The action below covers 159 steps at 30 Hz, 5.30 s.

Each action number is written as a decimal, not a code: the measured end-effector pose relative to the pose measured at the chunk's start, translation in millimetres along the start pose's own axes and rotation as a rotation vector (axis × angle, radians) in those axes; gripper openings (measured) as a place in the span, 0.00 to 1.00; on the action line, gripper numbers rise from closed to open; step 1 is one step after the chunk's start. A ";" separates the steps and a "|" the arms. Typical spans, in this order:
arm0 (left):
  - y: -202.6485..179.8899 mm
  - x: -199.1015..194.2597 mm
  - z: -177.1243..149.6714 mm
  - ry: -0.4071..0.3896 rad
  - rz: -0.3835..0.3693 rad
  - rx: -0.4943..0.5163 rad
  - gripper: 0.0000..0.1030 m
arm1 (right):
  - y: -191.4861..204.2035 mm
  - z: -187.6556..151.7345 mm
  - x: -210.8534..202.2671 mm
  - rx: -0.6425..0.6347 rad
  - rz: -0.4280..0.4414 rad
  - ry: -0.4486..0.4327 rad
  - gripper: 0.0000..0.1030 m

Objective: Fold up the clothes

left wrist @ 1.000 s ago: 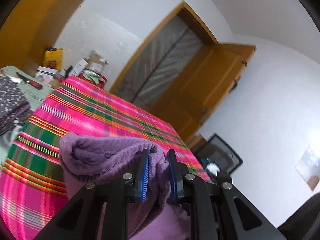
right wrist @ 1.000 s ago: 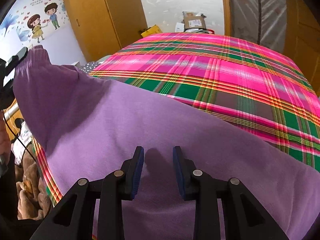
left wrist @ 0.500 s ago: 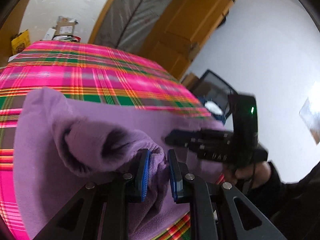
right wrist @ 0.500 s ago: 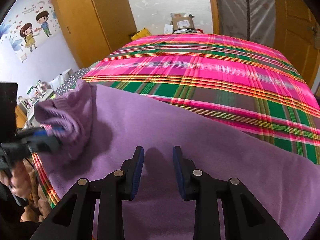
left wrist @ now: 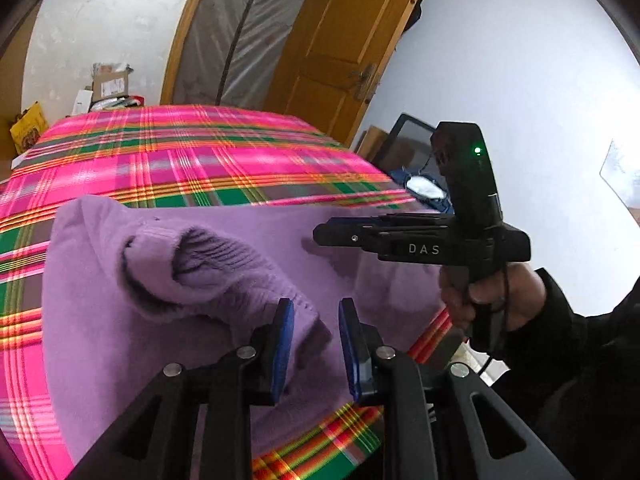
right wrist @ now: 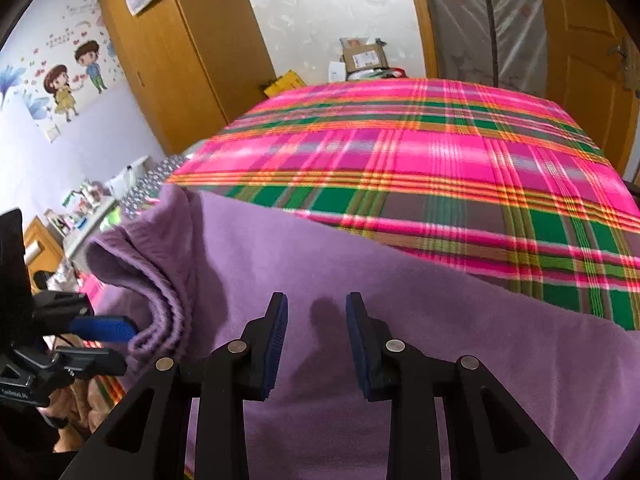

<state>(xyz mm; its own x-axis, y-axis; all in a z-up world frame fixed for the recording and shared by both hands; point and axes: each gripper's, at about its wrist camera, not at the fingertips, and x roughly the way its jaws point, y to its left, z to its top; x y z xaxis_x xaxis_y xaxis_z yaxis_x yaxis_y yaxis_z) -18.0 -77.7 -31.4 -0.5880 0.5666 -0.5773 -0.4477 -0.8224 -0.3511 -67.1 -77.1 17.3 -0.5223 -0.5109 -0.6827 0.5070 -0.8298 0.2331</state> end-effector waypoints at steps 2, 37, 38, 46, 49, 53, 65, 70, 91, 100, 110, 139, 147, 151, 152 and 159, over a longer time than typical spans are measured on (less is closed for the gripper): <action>1.8 -9.1 -0.8 -0.021 0.012 -0.008 0.22 | 3.5 2.8 -4.2 -0.010 0.023 -0.017 0.30; 83.7 30.3 43.1 -0.057 0.073 -0.380 0.22 | -2.6 8.4 22.0 0.148 0.154 0.033 0.31; 83.1 23.5 39.8 -0.073 0.076 -0.383 0.22 | -2.9 8.1 17.6 0.151 0.167 0.017 0.31; 77.5 -10.9 -5.2 -0.068 0.117 -0.391 0.22 | 17.7 18.8 16.6 0.128 0.394 0.008 0.33; 63.6 -3.8 -17.5 -0.030 0.104 -0.367 0.22 | 30.7 24.6 35.3 0.135 0.453 0.066 0.33; 44.0 7.4 -23.6 0.008 0.082 -0.307 0.22 | 40.2 35.9 57.3 0.159 0.481 0.128 0.33; 33.4 9.4 -37.3 0.045 0.035 -0.203 0.22 | -9.2 33.1 82.5 0.546 0.572 0.098 0.06; 33.7 6.5 -39.3 0.050 0.027 -0.186 0.22 | -19.7 22.6 92.6 0.590 0.534 0.142 0.05; 9.2 30.1 -21.5 0.052 0.126 -0.117 0.23 | -12.5 33.5 81.0 0.435 0.507 0.160 0.16; 8.3 28.7 -26.2 0.049 0.119 -0.118 0.23 | -17.4 32.6 91.2 0.409 0.463 0.133 0.03; 6.9 4.8 -34.6 0.032 0.136 -0.127 0.22 | -24.8 25.4 69.6 0.426 0.459 0.142 0.17; 14.1 13.2 -34.1 0.031 0.182 -0.154 0.19 | 66.4 41.8 61.2 -0.240 0.273 0.072 0.20; 15.3 15.2 -39.1 0.028 0.171 -0.145 0.17 | 20.2 48.6 90.4 -0.057 0.298 0.135 0.00; 16.8 5.4 -41.2 0.014 0.185 -0.142 0.17 | 21.7 47.4 87.2 -0.061 0.277 0.134 0.00; 18.6 0.0 -42.0 0.005 0.191 -0.145 0.17 | 23.6 46.7 83.2 -0.059 0.260 0.130 0.00; 31.6 -37.8 -47.7 -0.052 0.232 -0.165 0.17 | 66.3 19.7 26.6 -0.240 0.289 0.053 0.07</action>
<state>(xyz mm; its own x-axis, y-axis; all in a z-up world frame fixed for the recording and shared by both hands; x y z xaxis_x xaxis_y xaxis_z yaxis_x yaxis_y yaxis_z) 22.2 -127.6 -55.8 -0.6974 0.3607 -0.6193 -0.1837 -0.9252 -0.3320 -60.9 -150.1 28.3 -0.3012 -0.6983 -0.6493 0.7774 -0.5742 0.2569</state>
